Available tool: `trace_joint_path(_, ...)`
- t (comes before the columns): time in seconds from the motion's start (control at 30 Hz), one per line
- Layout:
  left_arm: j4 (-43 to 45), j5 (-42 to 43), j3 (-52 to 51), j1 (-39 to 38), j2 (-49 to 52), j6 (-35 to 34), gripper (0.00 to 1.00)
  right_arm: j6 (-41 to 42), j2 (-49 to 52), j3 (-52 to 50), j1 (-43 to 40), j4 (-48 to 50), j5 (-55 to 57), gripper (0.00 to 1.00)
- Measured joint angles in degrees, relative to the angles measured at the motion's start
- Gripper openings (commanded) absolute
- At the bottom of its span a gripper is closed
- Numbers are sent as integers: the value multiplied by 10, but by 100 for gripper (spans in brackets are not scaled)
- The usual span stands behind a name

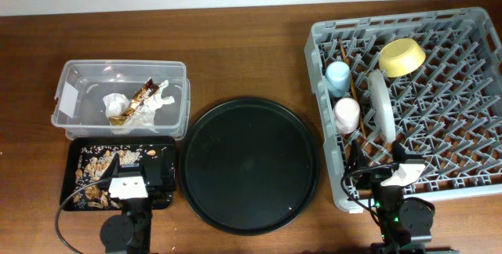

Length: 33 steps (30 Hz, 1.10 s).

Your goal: Sort waste into correct bins and load items into the dishwasher rack

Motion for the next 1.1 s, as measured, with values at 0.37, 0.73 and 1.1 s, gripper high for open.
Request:
trace_joint_path(0.37,0,0,0,0,0,0,99,-176,0,0,0,-2,0,99)
trace_joint_path(0.73,0,0,0,0,0,0,99,-240,0,0,0,-2,0,99)
trace_joint_path(1.1,0,0,0,0,0,0,99,-242,0,0,0,-2,0,99)
